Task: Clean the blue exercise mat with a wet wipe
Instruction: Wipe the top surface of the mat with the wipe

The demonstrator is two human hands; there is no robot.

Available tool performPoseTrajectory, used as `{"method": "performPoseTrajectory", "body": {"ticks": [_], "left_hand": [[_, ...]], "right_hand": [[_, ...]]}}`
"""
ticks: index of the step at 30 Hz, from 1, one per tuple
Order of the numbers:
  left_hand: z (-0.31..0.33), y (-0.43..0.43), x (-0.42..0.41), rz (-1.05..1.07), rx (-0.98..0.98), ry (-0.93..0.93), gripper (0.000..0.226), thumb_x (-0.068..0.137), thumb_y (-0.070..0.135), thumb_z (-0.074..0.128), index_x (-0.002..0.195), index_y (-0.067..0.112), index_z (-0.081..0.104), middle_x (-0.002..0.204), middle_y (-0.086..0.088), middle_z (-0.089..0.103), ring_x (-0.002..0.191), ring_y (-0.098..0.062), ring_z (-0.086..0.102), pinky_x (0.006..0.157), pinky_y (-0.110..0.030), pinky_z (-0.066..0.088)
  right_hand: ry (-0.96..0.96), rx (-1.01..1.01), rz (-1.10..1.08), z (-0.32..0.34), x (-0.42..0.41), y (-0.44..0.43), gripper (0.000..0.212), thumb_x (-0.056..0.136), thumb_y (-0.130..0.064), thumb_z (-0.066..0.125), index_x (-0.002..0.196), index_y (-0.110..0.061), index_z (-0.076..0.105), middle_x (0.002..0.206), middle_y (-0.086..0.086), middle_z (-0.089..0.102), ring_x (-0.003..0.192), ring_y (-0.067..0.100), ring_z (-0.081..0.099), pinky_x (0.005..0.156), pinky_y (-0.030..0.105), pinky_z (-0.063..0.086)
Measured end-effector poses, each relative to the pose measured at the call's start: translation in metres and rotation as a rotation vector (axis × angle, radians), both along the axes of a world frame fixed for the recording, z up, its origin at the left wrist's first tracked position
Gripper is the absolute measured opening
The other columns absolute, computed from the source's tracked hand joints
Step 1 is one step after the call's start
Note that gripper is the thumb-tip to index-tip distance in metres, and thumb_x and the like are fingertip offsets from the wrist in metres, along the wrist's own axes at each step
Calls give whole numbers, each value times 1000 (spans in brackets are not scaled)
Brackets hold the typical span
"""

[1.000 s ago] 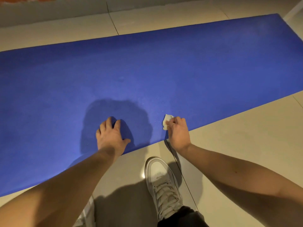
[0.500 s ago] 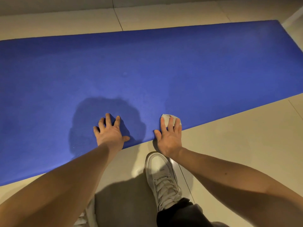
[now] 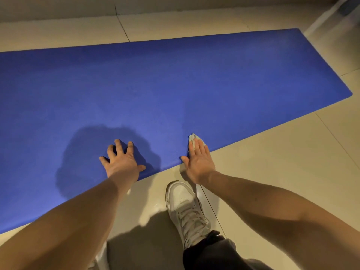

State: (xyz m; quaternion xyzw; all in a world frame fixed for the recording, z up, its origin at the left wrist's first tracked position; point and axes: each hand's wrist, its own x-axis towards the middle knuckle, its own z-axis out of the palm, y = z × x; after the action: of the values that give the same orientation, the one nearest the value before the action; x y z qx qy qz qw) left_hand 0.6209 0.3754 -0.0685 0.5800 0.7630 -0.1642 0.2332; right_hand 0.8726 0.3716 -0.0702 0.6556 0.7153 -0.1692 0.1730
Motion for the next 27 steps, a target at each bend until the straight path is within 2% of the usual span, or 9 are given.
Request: {"method": "performPoseTrajectory", "body": {"ticks": [3,6,9,13,15,17,21,23,27], "left_hand": [[-1,0,0,-4,6,1,97,88,66,58,159,35,-2,164,-5,-14,150,-34,-4,119,-59,13],[0,1,1,-5,11,-7,96,89,66,57,159,35,-1,164,-5,-13,150,-34,-4,119,-60,13],[1,1,1,0,0,-12,96,89,65,57,159,35,-2,164,-4,-15,150,-34,-5,120,-60,11],[-1,1,-2,1,10,-22,97,89,65,58,159,35,-2,164,-4,-15,150,-34,-6,120,-60,10],[-3,0,-2,0,18,-23,96,89,65,57,159,35,-1,164,-4,-14,150,-34,-6,120,-61,10],[-3,0,-1,-3,15,-12,96,89,66,57,159,35,-2,164,-5,-15,150,-34,-6,120,-61,11],[-2,1,0,-3,5,-8,96,89,67,56,158,36,-2,163,-5,-15,150,-34,-5,120,-60,11],[-2,1,0,0,2,-2,95,89,66,56,158,36,-2,163,-4,-15,150,-33,-5,120,-60,11],[-2,1,0,-7,2,2,96,89,66,57,158,37,-3,163,-5,-15,150,-34,-5,120,-60,12]], "right_hand": [[102,10,21,2,-37,-12,73,106,-50,10,159,-5,-13,166,11,-21,153,29,-20,125,44,-8],[226,-7,236,-1,-61,-33,86,96,-58,-7,159,1,-4,167,17,-13,154,31,-18,125,46,-5],[230,16,311,-6,-42,-30,79,99,-56,-1,160,-6,-5,167,6,-18,154,21,-20,126,43,-2],[108,34,146,-4,3,-15,71,106,-51,11,159,-14,-17,167,1,-24,153,18,-23,126,42,-2],[9,-11,58,-3,5,-11,72,106,-52,9,158,-11,-18,166,6,-25,153,23,-24,126,42,-6],[28,9,26,-3,-11,-15,74,106,-51,12,156,-6,-19,164,10,-27,152,26,-26,125,44,-9],[237,17,211,-8,-55,-40,76,105,-47,26,160,-1,-2,167,13,-14,153,29,-21,126,46,-5],[267,-26,318,-7,-64,-47,76,102,-51,19,161,-4,5,169,11,-10,154,25,-20,126,44,-5],[232,18,424,-5,-37,-36,71,107,-49,23,162,-13,-4,168,0,-18,152,14,-23,126,37,-8]]}}
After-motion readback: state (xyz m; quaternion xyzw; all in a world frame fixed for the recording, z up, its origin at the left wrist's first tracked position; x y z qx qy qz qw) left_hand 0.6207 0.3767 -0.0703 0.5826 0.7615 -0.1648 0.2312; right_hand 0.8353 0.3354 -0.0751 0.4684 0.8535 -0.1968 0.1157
